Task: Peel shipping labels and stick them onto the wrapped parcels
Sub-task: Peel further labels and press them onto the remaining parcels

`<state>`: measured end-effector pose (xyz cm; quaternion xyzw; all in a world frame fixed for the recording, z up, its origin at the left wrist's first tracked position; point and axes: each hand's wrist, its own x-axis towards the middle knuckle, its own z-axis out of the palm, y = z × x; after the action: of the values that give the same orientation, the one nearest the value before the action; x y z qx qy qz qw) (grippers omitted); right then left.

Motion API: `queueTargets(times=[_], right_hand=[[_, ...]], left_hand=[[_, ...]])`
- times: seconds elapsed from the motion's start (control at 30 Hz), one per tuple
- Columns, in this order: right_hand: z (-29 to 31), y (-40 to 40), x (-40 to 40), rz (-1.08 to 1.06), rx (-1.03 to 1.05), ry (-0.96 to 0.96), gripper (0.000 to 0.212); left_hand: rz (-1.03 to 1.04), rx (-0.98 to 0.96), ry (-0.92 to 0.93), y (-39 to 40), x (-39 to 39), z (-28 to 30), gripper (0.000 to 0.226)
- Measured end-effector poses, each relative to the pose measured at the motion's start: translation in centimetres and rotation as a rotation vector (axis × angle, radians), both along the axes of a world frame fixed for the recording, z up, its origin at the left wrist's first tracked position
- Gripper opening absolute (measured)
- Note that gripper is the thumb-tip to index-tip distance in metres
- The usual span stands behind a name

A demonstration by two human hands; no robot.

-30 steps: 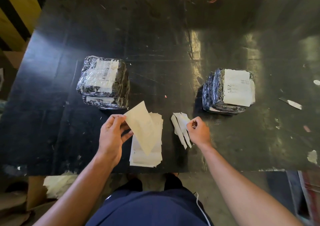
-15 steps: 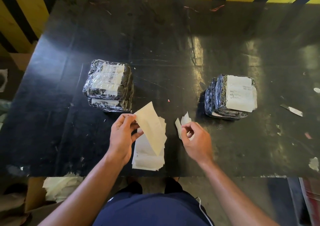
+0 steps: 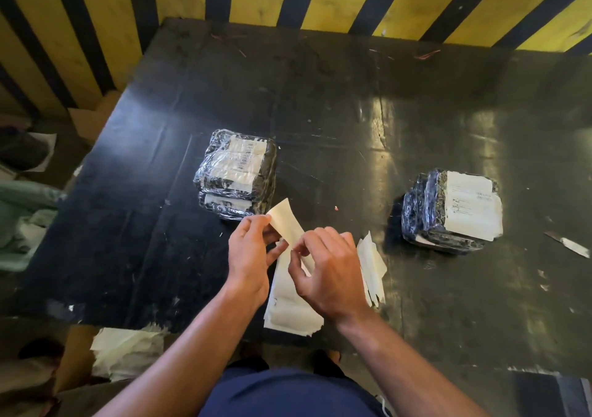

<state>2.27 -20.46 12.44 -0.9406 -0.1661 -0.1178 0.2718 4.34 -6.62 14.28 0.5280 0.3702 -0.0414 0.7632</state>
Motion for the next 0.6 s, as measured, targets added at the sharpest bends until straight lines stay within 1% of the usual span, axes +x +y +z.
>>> queueTargets(times=[0.1,0.17,0.23,0.3,0.33,0.4,0.43,0.5,0.53,0.6], right_hand=[[0.2,0.3,0.7,-0.009,0.016,0.014,0.010],[0.4,0.4,1.2,-0.053,0.086,0.073,0.013],[1.0,0.5,1.8,-0.115,0.252,0.169,0.013],[1.7,0.5,2.9,-0.173,0.496,0.303,0.011],[2.0,0.5,3.6,-0.192,0.588,0.352,0.012],[2.4,0.2,4.8,-0.213,0.688,0.408,0.012],[2.7,0.0,5.2,-0.218,0.737,0.449,0.011],[3.1,-0.3,5.9,-0.227,0.887,0.578,0.010],[3.3,-0.4,6.1,-0.224,0.985,0.653,0.010],[3.6,-0.5,6.5,-0.204,1.147,0.778,0.014]], left_hand=[[0.017,-0.059,-0.009,0.6,0.1,0.4,0.023],[0.001,-0.085,-0.026,1.1,0.1,0.5,0.027],[-0.057,-0.065,-0.062,1.5,0.0,0.6,0.032],[-0.100,-0.012,-0.117,2.0,-0.2,0.5,0.037],[-0.094,0.005,-0.144,2.3,-0.3,0.6,0.040],[-0.030,0.016,-0.165,3.3,-0.1,0.6,0.046],[0.008,0.038,-0.156,4.1,0.1,0.5,0.043],[0.028,0.129,-0.113,5.8,0.6,0.1,0.027],[-0.003,0.167,-0.078,6.6,0.9,-0.1,0.022],[-0.138,0.157,-0.016,7.7,1.2,-0.3,0.027]])
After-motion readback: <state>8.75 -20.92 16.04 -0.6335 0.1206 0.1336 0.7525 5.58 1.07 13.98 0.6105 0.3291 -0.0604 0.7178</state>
